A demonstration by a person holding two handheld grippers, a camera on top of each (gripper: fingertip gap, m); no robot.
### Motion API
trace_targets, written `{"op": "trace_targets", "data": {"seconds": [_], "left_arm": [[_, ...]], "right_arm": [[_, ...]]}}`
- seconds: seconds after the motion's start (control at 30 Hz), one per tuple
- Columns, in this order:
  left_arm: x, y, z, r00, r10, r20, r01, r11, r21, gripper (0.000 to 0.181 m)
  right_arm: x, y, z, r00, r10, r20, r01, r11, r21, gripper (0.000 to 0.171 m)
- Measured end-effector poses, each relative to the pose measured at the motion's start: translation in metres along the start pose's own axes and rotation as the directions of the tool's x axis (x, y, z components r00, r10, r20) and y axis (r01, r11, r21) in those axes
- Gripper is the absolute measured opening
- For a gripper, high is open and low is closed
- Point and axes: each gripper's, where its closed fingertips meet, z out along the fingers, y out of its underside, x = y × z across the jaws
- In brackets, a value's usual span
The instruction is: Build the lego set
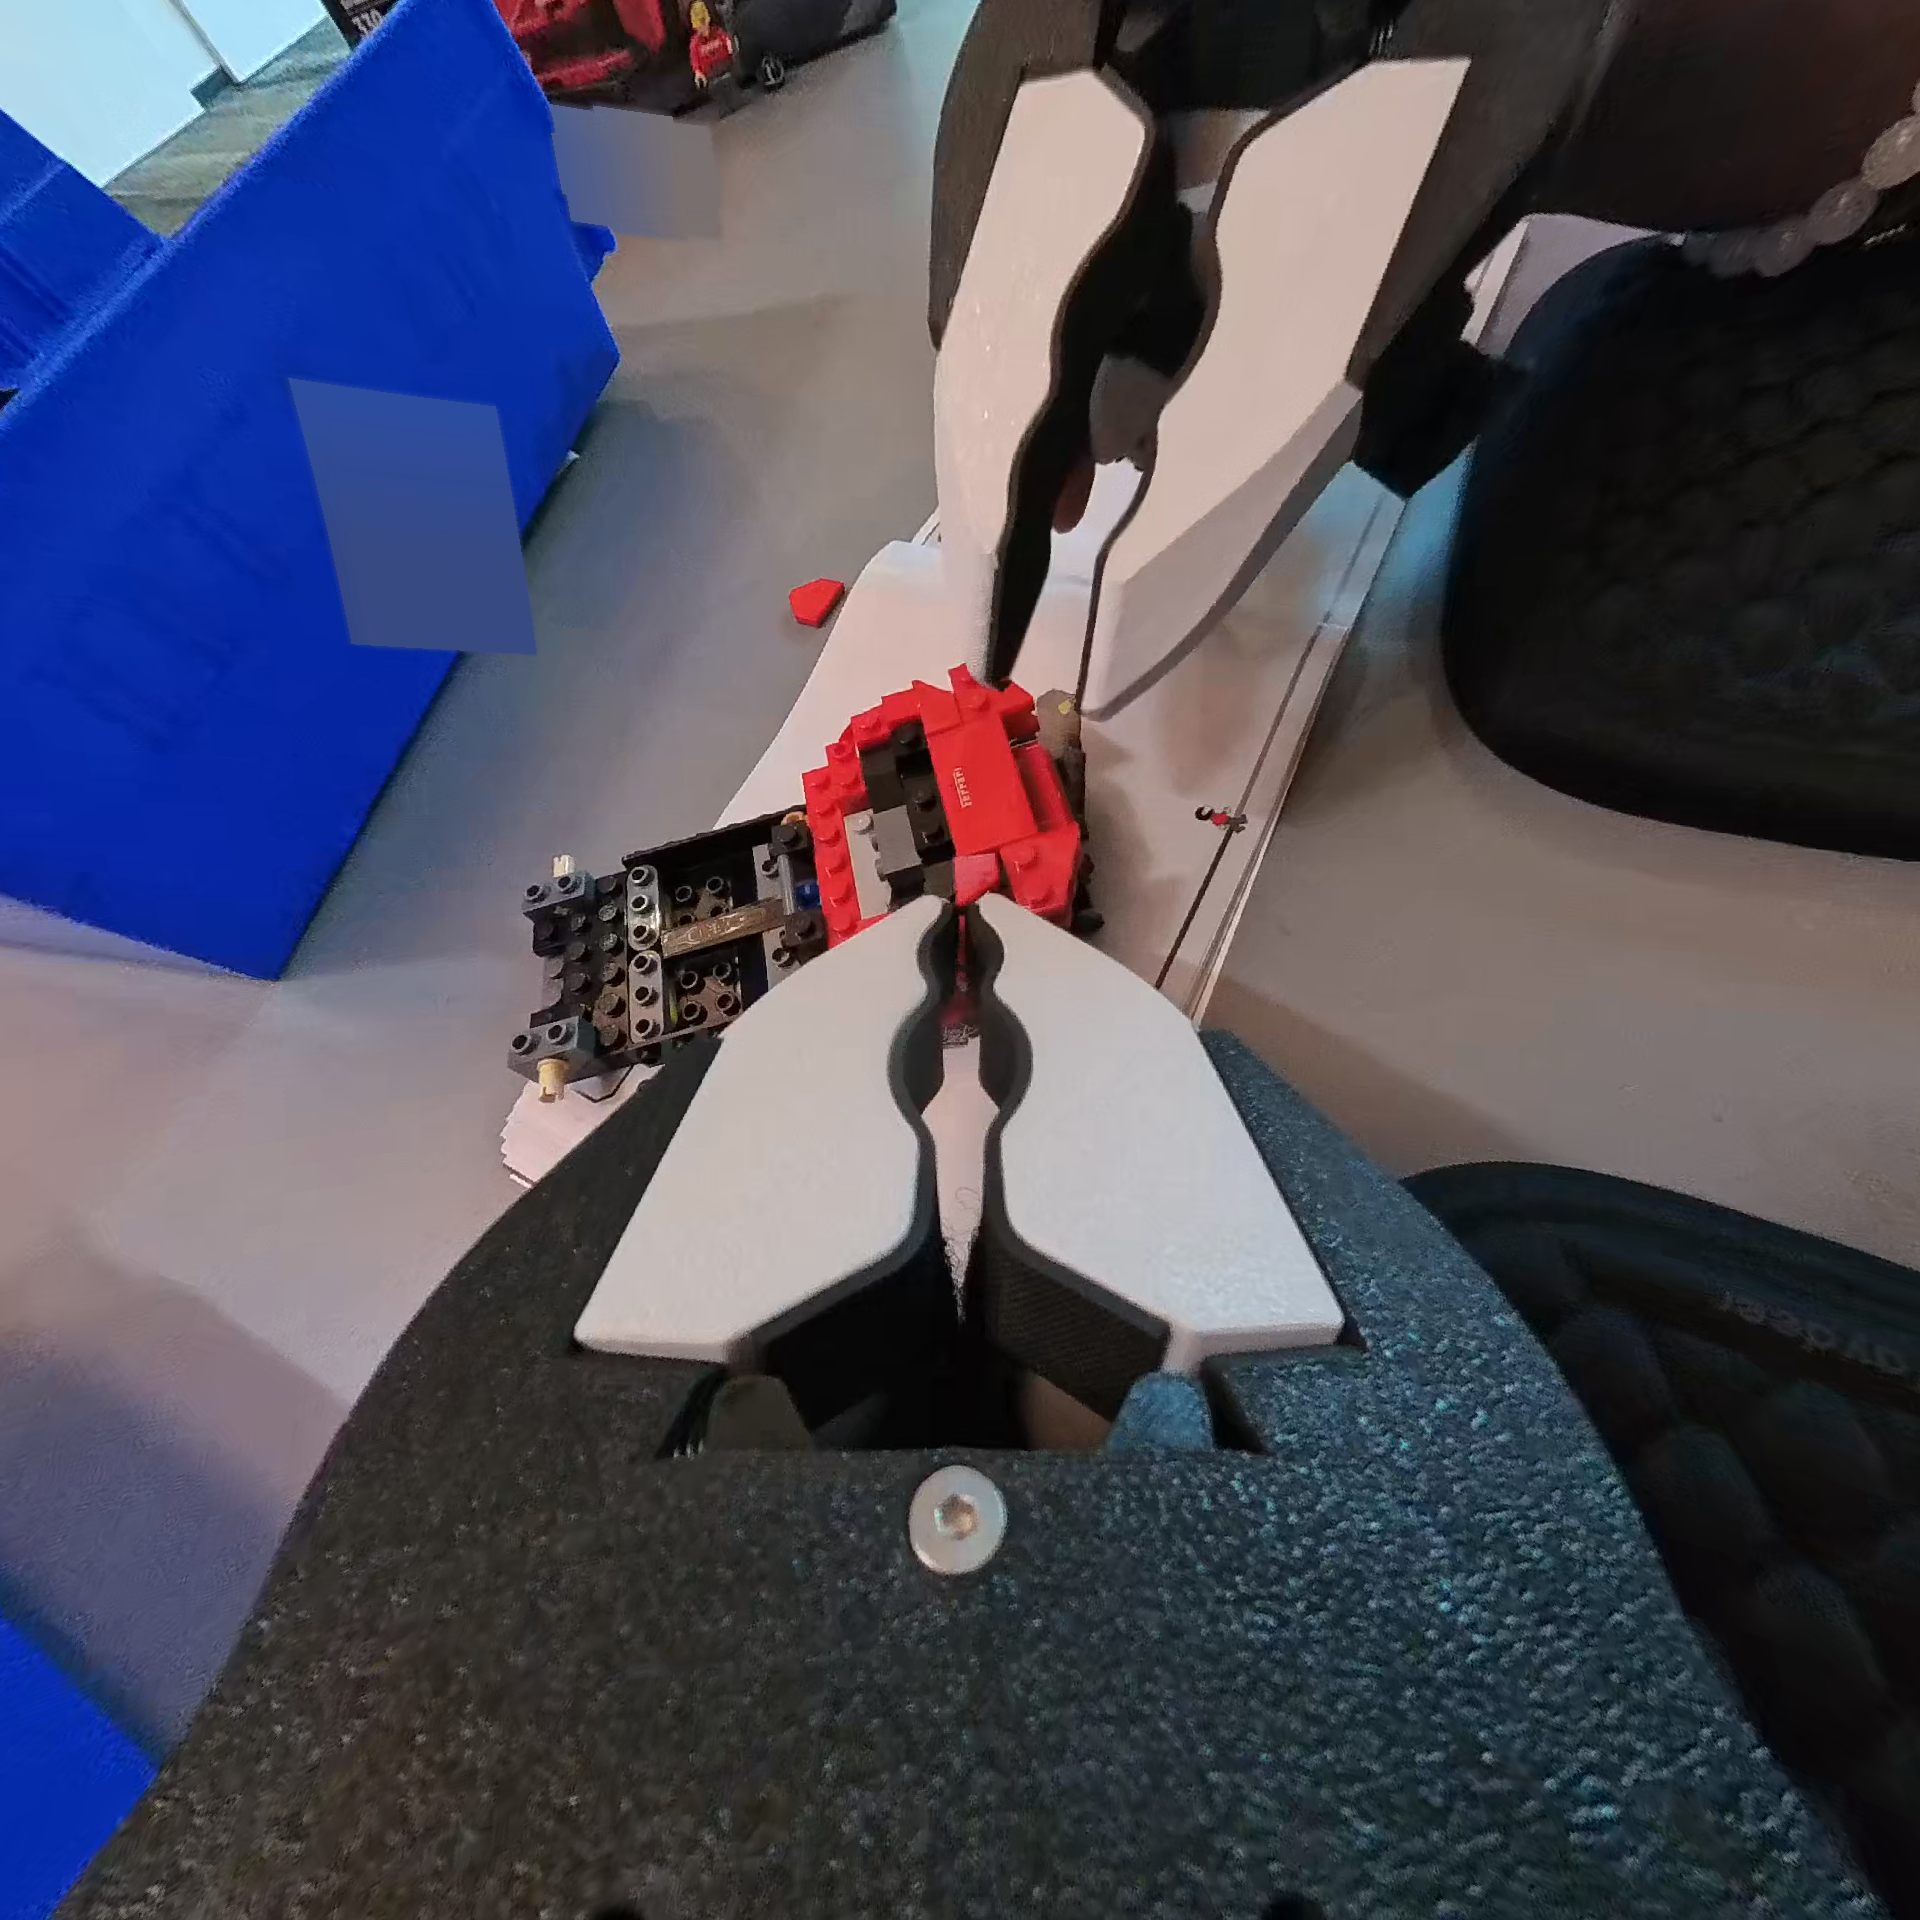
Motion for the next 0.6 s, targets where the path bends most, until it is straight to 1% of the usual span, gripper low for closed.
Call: {"op": "trace_targets", "data": {"seconds": [0.2, 0.3, 0.4, 0.47, 0.6], "left_arm": [[0.001, 0.0, 0.002, 1.0, 0.015, -0.006, -0.015, 1.0, -0.026, 0.0], [0.001, 0.0, 0.003, 1.0, 0.012, -0.013, -0.013, 0.998, -0.057, 0.0], [0.002, 0.001, 0.003, 1.0, 0.004, -0.018, -0.005, 0.997, -0.078, 0.0], [0.002, 0.001, 0.003, 1.0, -0.007, -0.02, 0.005, 0.996, -0.091, 0.0], [0.002, 0.001, 0.003, 0.999, -0.023, -0.027, 0.02, 0.993, -0.12, 0.0]], "right_arm": [[0.0, 0.003, 0.003, 1.0, 0.012, 0.003, -0.012, 1.0, -0.028, 0.013], [0.002, 0.004, 0.004, 1.0, 0.025, 0.005, -0.025, 0.998, -0.049, 0.001], [0.006, 0.0, 0.006, 0.997, 0.072, 0.009, -0.071, 0.996, -0.058, 0.0], [0.006, 0.0, 0.011, 0.995, 0.096, 0.027, -0.093, 0.991, -0.094, 0.0], [0.006, 0.006, 0.026, 0.997, 0.074, 0.036, -0.066, 0.979, -0.193, 0.0]]}}
